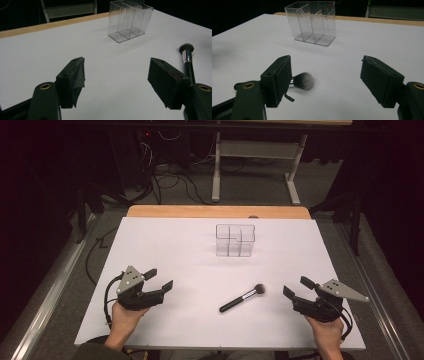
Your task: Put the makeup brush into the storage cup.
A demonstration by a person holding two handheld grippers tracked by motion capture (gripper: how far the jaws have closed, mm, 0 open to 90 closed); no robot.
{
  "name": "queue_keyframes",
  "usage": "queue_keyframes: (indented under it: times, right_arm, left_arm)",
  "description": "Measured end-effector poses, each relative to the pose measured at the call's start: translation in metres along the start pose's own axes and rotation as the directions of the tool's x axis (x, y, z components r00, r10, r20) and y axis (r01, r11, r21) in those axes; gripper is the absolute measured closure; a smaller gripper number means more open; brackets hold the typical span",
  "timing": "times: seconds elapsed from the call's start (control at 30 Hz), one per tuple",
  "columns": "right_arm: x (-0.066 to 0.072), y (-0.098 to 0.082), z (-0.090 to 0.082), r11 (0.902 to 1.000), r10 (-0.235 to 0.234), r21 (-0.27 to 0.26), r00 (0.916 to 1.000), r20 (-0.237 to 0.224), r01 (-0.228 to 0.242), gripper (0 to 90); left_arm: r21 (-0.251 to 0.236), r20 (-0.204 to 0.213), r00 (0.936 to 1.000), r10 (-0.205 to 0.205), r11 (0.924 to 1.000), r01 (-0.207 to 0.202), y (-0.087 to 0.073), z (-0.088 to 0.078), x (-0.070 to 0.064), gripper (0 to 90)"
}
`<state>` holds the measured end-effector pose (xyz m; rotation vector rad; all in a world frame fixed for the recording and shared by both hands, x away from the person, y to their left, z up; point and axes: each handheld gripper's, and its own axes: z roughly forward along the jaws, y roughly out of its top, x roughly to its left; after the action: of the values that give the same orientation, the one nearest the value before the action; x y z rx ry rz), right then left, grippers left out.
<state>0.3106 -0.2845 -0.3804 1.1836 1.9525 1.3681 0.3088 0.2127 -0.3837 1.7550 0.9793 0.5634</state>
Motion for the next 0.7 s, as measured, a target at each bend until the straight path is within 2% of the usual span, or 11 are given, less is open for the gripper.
queue_keyframes:
  times: [0.7]
  right_arm:
    - [-0.0004, -0.0001, -0.0007, 0.9999, 0.013, -0.009, 0.9999, -0.009, -0.013, 27.0]
  left_arm:
    - [-0.011, 0.007, 1.0, 0.001, 0.9999, -0.001, -0.0004, -0.0046, -0.0028, 30.2]
